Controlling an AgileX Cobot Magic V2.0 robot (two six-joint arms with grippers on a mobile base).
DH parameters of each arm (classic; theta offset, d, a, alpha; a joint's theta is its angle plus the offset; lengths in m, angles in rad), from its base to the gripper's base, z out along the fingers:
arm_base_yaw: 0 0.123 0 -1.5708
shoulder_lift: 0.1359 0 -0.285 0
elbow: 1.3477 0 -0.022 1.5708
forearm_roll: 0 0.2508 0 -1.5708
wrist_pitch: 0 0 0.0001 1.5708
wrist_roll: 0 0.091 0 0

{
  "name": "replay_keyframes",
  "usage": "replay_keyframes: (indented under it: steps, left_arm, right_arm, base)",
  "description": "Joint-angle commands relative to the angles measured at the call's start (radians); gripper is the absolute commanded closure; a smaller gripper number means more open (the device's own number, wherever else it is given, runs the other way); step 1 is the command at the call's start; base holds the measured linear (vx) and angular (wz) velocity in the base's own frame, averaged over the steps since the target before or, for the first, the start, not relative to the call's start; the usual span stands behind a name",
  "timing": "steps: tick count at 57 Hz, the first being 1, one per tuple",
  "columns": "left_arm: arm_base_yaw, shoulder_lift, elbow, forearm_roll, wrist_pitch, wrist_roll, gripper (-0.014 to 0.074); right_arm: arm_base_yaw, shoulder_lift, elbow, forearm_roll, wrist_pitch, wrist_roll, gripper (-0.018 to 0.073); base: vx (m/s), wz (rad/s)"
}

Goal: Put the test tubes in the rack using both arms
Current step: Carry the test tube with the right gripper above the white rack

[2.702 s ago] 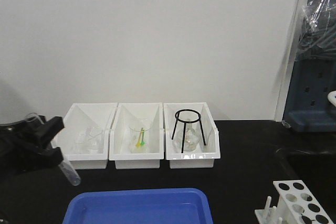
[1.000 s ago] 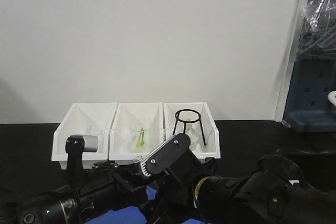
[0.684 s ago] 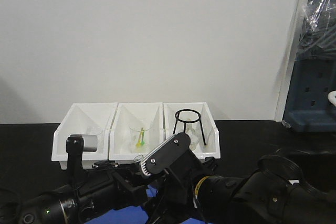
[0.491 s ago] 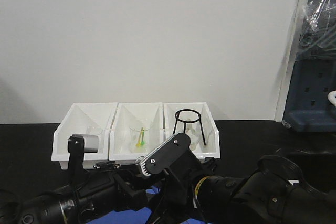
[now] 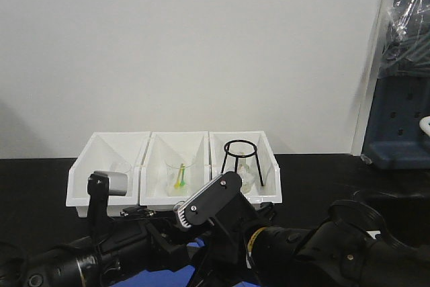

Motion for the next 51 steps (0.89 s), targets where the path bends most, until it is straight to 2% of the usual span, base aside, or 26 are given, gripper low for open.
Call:
replay_keyframes:
  steps: [1, 9, 18, 30, 51]
  left_arm:
    - [-0.004, -0.039, -0.028, -0.029, -0.071, -0.013, 0.0332]
    - [-0.003, -0.039, -0.028, -0.029, -0.071, -0.012, 0.0157]
    - [-0.003, -0.039, -0.028, -0.029, -0.071, -0.012, 0.0042]
    - [-0.001, -0.039, -0.028, -0.029, -0.071, 0.002, 0.0028]
    - [-0.001, -0.039, -0.028, -0.029, -0.070, 0.002, 0.0028]
  right_arm:
    - [-0.006, -0.040, -0.035, 0.024, -0.083, 0.003, 0.0574]
    - [-0.006, -0.040, -0.035, 0.081, -0.083, 0.003, 0.0572]
    - [-0.007, -0.040, -0.035, 0.093, -0.083, 0.003, 0.0571]
    - [-0.053, -0.040, -0.035, 0.093, -0.084, 0.002, 0.0569]
    - [-0.296, -0.048, -0.035, 0.103, -0.135, 0.009, 0.0568]
  base:
    - [0.00, 0.00]
    - [0.00, 0.00]
    - [0.00, 0.00]
    - [0.00, 0.00]
    - [0.00, 0.00]
